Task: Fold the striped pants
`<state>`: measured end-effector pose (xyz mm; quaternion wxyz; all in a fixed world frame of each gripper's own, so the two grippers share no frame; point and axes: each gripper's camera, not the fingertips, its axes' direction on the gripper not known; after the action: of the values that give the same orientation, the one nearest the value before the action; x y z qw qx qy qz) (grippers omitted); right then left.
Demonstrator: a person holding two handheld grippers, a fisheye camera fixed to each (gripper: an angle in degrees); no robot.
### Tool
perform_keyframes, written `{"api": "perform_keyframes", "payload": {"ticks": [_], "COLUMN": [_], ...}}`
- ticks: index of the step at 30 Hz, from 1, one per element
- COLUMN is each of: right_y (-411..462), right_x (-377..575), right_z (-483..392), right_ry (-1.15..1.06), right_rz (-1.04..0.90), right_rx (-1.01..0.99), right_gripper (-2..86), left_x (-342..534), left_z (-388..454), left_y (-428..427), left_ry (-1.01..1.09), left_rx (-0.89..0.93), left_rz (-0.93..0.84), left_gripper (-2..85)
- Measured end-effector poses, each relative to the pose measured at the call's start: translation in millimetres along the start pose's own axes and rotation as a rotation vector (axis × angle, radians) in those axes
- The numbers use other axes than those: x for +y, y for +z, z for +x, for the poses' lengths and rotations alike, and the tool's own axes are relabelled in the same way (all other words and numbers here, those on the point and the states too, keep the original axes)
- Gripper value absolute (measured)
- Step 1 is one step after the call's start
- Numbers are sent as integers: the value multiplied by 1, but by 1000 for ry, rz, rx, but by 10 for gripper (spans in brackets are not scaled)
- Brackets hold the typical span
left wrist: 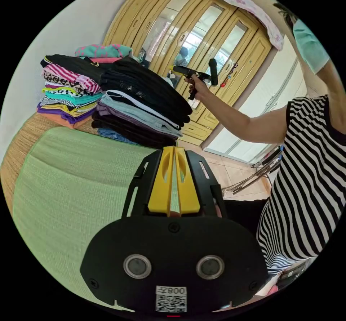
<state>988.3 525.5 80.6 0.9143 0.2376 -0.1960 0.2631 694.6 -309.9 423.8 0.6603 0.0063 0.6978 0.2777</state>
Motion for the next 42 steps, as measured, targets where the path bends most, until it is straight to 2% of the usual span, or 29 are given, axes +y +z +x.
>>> {"api": "perform_keyframes", "payload": {"ticks": [6,13,19,25,31,35,42], "right_y": [72,154,177,175,166,147,87], "right_x": [-78,-123,-135,-135,-132,-134,-132], "right_z": [29,45,54,51,49,61,101], "right_ry": [-26,-113,-118,-149,-200,-180,-10], "right_rz": [-201,-455,-523,-516,-512,-510,-431], "right_rx": [85,192,219,324,406,358,216], "right_gripper": [124,116,129,110,91,72,53], "left_x": [-46,-81,-105,-123,-134,-138,-158], "left_z": [-27,-53,-71,-92,-109,-113,-110], "left_y": [20,33,43,56,52,49,34], "left_ry": [-31,-217,-294,-315,-345,-388,-393], "left_rx": [58,144,206,313,347,376,412], "left_rz": [-28,-87,-93,-93,-43,-45,-12], "left_gripper": [1,1,2,2,1,0,0]}}
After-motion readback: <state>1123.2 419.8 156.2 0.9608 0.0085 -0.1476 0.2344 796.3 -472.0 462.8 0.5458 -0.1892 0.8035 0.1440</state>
